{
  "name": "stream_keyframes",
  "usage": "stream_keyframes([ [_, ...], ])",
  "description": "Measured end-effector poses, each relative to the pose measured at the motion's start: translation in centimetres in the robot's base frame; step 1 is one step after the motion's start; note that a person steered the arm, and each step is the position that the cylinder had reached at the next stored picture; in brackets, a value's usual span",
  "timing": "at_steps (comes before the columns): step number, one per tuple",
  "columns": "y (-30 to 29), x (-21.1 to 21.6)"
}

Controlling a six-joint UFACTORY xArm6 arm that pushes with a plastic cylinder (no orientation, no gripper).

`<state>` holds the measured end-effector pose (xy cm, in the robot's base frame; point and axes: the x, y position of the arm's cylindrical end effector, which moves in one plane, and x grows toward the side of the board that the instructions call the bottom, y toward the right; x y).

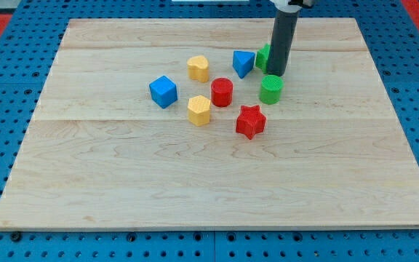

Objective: Push green star towards bottom left

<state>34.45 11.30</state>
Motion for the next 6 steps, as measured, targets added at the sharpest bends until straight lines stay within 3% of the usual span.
stream_keyframes([
  [1,5.3,-2.0],
  [2,3.3,-7.8],
  [3,-2.7,-5.2],
  [4,-3.2,2.2],
  [5,0.4,5.3],
  [6,2.6,11.1],
])
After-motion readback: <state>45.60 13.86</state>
